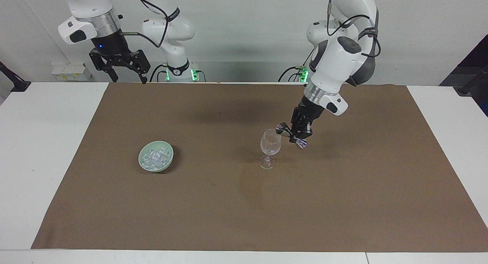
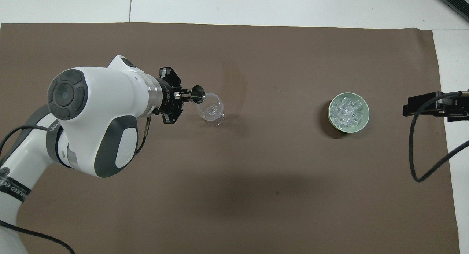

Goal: Pour wine and add ice with both arms
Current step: 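Tilt the dark cup with the left gripper to pour into the glass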

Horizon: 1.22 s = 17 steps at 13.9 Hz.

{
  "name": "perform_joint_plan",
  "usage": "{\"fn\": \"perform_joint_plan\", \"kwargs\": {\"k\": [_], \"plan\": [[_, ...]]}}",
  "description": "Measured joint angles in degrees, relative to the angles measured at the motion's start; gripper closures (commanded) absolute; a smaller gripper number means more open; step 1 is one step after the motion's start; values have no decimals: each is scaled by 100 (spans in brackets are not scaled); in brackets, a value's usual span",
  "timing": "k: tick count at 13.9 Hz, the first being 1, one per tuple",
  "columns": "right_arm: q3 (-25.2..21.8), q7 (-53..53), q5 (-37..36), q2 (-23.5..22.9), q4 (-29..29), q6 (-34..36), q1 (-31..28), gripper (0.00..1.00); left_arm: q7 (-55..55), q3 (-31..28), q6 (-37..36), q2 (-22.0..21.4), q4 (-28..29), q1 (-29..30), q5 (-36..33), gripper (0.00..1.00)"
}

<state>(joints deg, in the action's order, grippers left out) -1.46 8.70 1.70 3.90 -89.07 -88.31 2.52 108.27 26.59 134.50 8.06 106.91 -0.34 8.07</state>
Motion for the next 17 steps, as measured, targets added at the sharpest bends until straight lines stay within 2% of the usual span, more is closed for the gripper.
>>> {"fn": "perform_joint_plan", "kwargs": {"k": [4,17], "plan": [[0,0,0,0,0,0,0,0,105,40,90,130,-93,0,-398,100],[0,0,0,0,0,0,0,0,110,233,273,161,-94,-3,-1398,100]]}}
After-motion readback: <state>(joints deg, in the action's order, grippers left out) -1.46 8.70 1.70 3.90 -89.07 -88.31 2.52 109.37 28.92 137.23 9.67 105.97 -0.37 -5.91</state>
